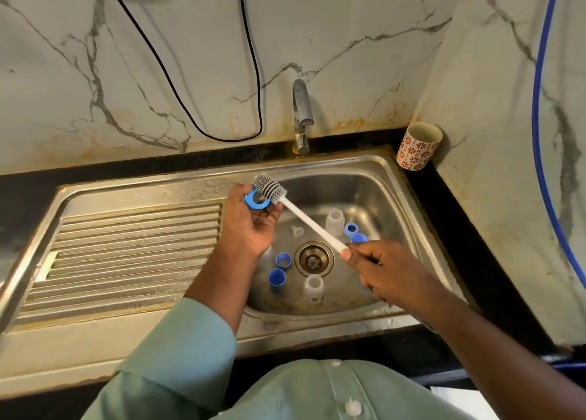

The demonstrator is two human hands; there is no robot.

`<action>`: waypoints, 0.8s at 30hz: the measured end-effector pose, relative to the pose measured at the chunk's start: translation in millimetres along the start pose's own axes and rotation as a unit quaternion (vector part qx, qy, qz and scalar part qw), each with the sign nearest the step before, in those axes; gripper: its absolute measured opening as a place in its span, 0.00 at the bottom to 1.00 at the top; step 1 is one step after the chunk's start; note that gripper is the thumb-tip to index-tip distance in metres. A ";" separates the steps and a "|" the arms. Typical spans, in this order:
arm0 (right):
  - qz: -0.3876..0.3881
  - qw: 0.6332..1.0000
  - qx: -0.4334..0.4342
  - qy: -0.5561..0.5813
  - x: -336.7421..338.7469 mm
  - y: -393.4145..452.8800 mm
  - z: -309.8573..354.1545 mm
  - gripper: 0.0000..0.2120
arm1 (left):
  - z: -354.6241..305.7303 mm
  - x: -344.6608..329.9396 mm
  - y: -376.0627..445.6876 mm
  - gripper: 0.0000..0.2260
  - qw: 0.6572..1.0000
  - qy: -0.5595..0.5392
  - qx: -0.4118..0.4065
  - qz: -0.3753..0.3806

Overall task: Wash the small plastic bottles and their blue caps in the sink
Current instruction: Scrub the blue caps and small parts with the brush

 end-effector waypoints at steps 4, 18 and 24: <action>-0.018 1.000 0.020 -0.016 -1.5 1.2 -4.1 0.12 | 3.0 -4.3 -3.4 0.16 0.999 -0.037 -0.006 0.008; -0.064 0.996 0.048 0.037 -15.7 12.5 -17.3 0.12 | 10.9 -17.1 -6.6 0.20 0.995 -0.021 -0.049 0.081; -0.045 0.997 0.010 0.063 -8.6 11.5 -18.2 0.12 | 12.9 -20.6 -9.0 0.23 0.996 -0.011 -0.042 0.081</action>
Point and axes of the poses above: each hand's wrist, its own y-axis towards the middle knuckle, its own x-axis out of the back of the hand, z = x × y, the point moved 2 cm from there along y, towards the middle knuckle, and after that the axes turned 6 degrees about -y, right-handed, at the moved point
